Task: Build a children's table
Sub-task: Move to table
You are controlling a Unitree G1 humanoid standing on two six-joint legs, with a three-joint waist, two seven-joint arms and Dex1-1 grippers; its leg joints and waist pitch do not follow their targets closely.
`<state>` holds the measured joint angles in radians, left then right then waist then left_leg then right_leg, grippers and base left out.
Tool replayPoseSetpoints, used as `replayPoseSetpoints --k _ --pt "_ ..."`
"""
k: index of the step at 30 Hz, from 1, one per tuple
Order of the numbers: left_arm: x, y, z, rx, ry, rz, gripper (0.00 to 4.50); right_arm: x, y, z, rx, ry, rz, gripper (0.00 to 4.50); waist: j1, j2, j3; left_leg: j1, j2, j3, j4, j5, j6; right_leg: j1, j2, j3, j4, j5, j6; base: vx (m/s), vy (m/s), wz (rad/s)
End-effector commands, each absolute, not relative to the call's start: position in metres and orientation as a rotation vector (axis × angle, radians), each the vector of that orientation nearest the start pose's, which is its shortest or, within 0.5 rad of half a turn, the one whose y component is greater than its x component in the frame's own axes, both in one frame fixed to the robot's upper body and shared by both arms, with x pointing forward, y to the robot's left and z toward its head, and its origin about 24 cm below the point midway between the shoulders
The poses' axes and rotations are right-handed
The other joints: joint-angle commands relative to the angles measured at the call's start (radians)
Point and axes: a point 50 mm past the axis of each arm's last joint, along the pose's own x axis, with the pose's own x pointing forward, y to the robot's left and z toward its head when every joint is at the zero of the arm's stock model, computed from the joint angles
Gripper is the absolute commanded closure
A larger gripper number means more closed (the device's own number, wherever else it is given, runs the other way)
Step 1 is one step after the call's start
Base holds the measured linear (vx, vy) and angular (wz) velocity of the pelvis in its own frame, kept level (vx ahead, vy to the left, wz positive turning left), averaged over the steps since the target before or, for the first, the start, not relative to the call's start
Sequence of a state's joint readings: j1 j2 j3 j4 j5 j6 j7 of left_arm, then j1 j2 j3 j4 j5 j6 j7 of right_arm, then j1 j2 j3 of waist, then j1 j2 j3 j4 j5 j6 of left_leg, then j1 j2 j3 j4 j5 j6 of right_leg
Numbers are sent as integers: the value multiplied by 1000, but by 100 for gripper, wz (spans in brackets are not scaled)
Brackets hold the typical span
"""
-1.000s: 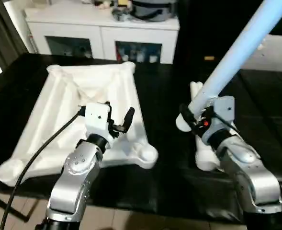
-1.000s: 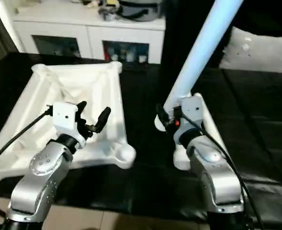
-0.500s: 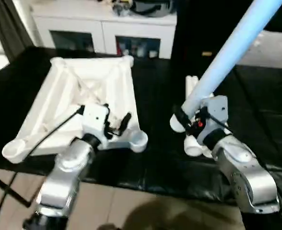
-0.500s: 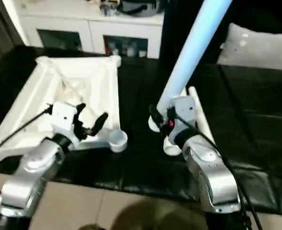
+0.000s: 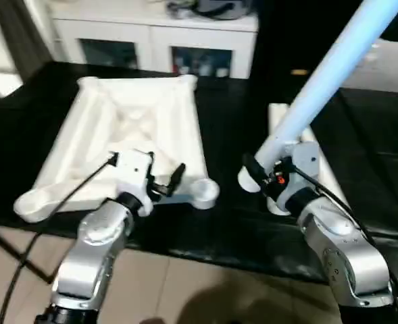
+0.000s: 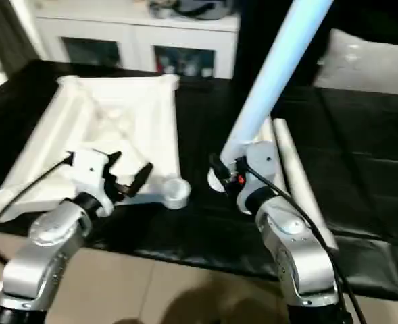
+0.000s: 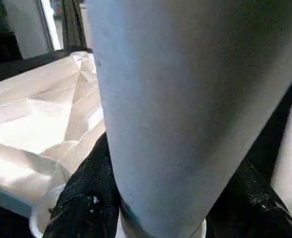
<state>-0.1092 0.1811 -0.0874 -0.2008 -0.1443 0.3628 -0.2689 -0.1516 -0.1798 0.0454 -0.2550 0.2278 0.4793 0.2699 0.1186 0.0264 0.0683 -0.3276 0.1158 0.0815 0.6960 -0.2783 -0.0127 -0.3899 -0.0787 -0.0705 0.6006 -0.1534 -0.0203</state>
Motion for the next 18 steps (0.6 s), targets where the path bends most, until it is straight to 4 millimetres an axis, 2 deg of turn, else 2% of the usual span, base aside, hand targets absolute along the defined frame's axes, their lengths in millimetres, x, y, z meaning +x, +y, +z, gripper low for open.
replayPoseSetpoints --k 1,2,3,4,5,6,7,8,9,10,12,13,15,18 --pt "265 138 84 55 59 -382 44 269 -134 98 40 72 426 262 16 -15 -53 -48 70 -39 -22 -15 34 80 -226 147 -155 -685 -233 -30 161 -9" --pt "264 138 84 53 60 -375 44 268 -134 98 36 71 426 262 -17 16 -48 -5 74 -10 -147 -83 66 14 -52 40 -98 -557 -193 -30 161 -9" --pt "264 138 83 53 66 -364 44 268 -134 98 36 71 426 262 -51 33 -64 18 107 -26 -178 -212 71 5 3 11 -36 -347 -153 -29 188 7" --pt "263 137 83 50 67 -361 44 268 -134 98 37 72 422 262 -57 40 -68 15 118 -31 -187 -239 66 5 7 5 -11 -230 -145 -39 183 13" --pt "262 137 83 48 66 -361 44 268 -135 98 38 73 420 262 -60 43 -62 -2 132 -31 -200 -303 35 5 1 7 -2 -100 -129 -39 183 13" --pt "261 136 83 45 63 -360 44 268 -135 97 41 74 417 262 -62 41 -61 -7 132 -29 -202 -344 8 11 -4 11 -8 -64 -120 -67 164 16" --pt "261 136 83 45 63 -359 44 268 -135 97 42 74 417 262 -62 36 -61 -8 128 -25 -201 -388 -27 15 -11 17 -19 -48 -112 -53 106 12" --pt "261 136 83 44 63 -357 44 268 -135 97 42 74 417 262 -73 18 -51 -4 91 -3 -200 -501 -74 23 -34 34 -59 -176 -84 -53 106 12" --pt "261 136 83 44 64 -352 44 268 -135 97 42 75 417 262 -74 12 -49 -2 83 2 -196 -522 -79 19 -39 41 -70 -262 -69 0 0 0" --pt "261 138 83 46 44 -327 44 268 -134 97 44 77 416 262 -77 7 -46 3 71 9 -186 -527 -84 10 -48 51 -89 -410 -39 0 0 0" --pt "261 138 84 44 33 -316 44 267 -134 96 45 78 416 262 -82 4 -47 -4 69 7 -183 -501 -81 15 -56 54 -97 -465 -26 0 0 0" --pt "260 139 84 17 28 -310 44 267 -134 96 47 80 415 262 -83 -2 -47 -15 69 9 -182 -452 -65 21 -62 57 -104 -498 -9 0 0 0" --pt "259 140 85 4 28 -311 44 266 -134 95 48 83 415 262 -88 -10 -47 -16 64 16 -177 -398 -43 17 -64 58 -116 -570 4 -29 -61 4" --pt "259 140 86 3 28 -312 44 266 -133 95 48 84 416 262 -96 -9 -45 -7 64 14 -177 -440 -43 21 -65 45 -126 -708 37 -2 -38 -1"
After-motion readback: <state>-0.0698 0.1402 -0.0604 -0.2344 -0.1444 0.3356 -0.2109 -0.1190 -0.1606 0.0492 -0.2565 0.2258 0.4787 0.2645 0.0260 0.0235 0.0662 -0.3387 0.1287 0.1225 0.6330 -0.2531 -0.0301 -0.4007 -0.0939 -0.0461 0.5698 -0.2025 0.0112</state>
